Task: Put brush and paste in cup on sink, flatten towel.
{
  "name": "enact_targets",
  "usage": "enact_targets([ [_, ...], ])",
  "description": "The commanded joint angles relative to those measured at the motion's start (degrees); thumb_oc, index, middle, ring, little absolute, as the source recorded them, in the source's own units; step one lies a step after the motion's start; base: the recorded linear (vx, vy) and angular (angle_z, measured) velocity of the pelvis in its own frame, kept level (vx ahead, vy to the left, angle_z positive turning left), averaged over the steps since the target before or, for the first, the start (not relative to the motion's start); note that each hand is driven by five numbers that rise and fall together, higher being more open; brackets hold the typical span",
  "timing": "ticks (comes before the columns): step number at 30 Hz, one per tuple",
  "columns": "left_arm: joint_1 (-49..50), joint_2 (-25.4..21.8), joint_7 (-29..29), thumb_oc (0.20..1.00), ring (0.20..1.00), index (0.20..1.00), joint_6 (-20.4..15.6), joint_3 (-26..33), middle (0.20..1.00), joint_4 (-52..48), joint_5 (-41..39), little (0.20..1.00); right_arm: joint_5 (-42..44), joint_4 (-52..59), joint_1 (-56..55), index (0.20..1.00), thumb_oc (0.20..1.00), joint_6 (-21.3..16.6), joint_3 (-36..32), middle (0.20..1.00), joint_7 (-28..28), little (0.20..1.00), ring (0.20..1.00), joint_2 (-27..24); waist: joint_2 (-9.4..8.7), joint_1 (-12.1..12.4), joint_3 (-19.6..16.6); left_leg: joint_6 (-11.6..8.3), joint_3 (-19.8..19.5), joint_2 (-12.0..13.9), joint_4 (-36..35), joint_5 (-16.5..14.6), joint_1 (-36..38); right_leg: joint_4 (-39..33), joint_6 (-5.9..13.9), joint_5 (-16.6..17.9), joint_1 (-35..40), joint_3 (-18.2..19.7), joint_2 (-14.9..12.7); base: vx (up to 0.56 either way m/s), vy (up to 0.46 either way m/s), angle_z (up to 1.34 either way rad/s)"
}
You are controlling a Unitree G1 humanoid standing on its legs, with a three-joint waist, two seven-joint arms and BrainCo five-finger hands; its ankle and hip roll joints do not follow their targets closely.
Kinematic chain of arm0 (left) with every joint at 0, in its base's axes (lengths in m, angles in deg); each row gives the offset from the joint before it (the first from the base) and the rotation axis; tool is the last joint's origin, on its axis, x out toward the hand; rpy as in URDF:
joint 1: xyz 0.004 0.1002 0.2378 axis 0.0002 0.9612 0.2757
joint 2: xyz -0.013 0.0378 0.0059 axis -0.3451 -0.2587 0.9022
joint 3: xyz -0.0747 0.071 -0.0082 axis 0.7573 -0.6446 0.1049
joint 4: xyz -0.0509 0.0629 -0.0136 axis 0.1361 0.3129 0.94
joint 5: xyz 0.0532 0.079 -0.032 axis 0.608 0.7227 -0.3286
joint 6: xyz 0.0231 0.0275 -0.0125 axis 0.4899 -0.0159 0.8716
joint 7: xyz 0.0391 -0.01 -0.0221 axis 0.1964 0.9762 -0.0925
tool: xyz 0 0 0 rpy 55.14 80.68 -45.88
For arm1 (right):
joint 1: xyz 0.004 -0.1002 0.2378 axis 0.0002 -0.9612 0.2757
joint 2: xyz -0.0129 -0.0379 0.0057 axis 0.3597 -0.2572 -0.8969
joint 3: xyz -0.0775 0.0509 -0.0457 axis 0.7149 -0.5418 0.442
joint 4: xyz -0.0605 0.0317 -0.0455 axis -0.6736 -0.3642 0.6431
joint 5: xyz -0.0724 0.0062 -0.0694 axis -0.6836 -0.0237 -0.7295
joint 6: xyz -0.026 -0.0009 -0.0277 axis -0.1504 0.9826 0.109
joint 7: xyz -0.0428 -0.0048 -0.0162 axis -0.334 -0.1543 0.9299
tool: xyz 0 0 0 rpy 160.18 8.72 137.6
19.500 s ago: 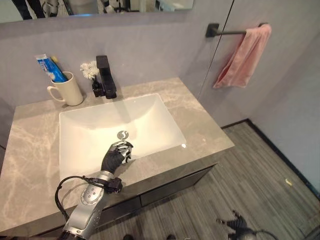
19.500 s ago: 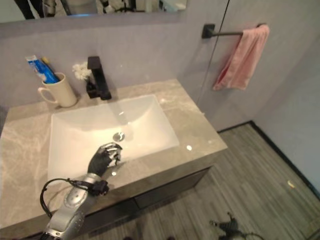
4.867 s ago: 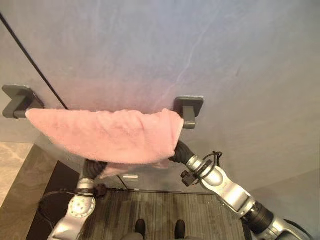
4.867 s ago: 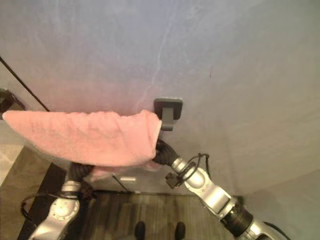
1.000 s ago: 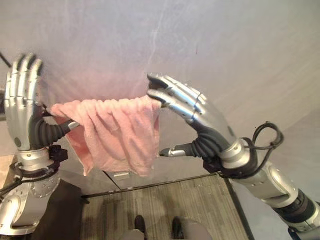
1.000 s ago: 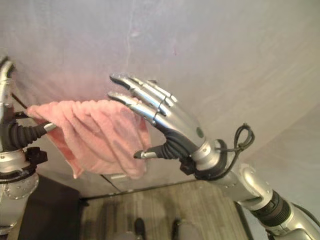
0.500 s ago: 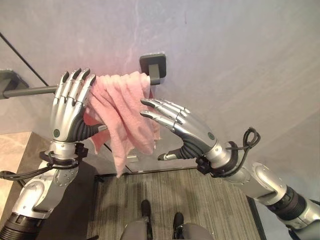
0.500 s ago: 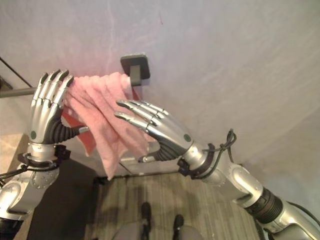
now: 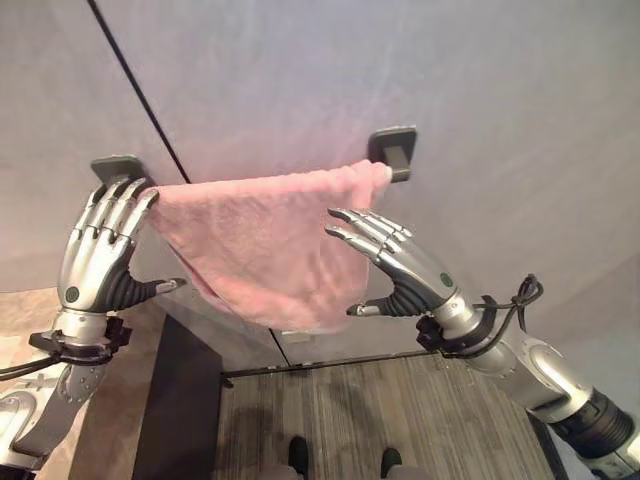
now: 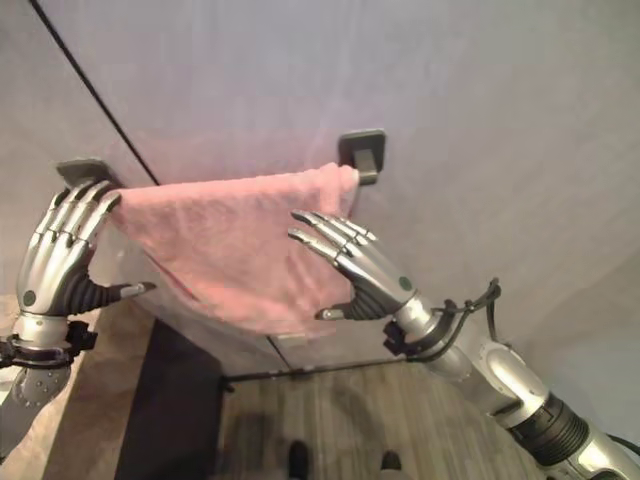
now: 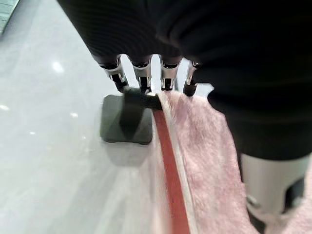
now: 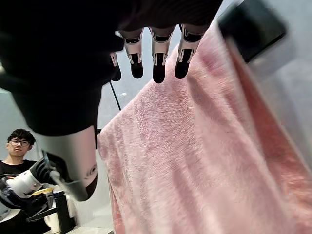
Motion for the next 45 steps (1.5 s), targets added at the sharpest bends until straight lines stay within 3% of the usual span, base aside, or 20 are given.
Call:
enact_targets([
  [1, 2.3, -3.0, 3.6, 1.000, 1.000, 1.000, 1.3, 1.3, 1.000, 2.3, -1.5, 1.000, 1.8, 1.1, 4.1, 1.000, 1.000, -0.7, 1.3, 1.000, 1.1, 1.000, 1.000, 2.2, -2.34, 0.1, -1.9, -0.56, -1.4, 1.3, 2.2, -2.1, 0.4, -4.8, 1.65, 5.1, 1.3, 1.8, 0.4, -0.01, 0.030, -0.08],
  [17, 3.1, 2.2, 6.1, 1.000, 1.000, 1.000, 2.3, 2.2, 1.000, 2.0, -3.6, 1.000, 3.0, 2.5, 1.2, 1.000, 1.000, 1.2, -3.6, 1.000, 0.3, 1.000, 1.000, 4.4, -3.21, -0.7, -3.9, -0.80, -0.3, 1.8, -0.4, -1.7, 2.5, -7.7, 1.94, 6.0, 2.7, 2.4, 0.6, 0.01, 0.004, -0.04],
  [38, -0.3, 9.9, 0.4, 1.000, 1.000, 1.000, 1.3, 2.9, 1.000, 0.2, -9.4, 1.000, 3.2, 6.0, -6.8, 1.000, 1.000, 0.5, -12.5, 1.000, 7.6, 1.000, 1.000, 4.9, -5.58, -1.4, -5.9, -1.28, -1.7, 3.0, -0.5, -0.6, 1.8, -7.1, 1.76, 6.4, 2.7, 1.4, 1.5, -0.01, -0.004, 0.01],
  [45, -0.6, 21.3, -1.4, 1.000, 1.000, 1.000, -3.9, 5.2, 1.000, -6.3, -26.4, 1.000, 4.1, 6.6, -14.5, 1.000, 1.000, 1.3, -17.1, 1.000, 8.9, 1.000, 1.000, 5.9, -6.29, -2.0, -5.7, -1.56, -2.9, 3.1, -0.5, 0.2, 0.3, -7.3, 1.63, 6.5, 2.9, -0.1, 1.1, -0.01, -0.001, 0.12],
])
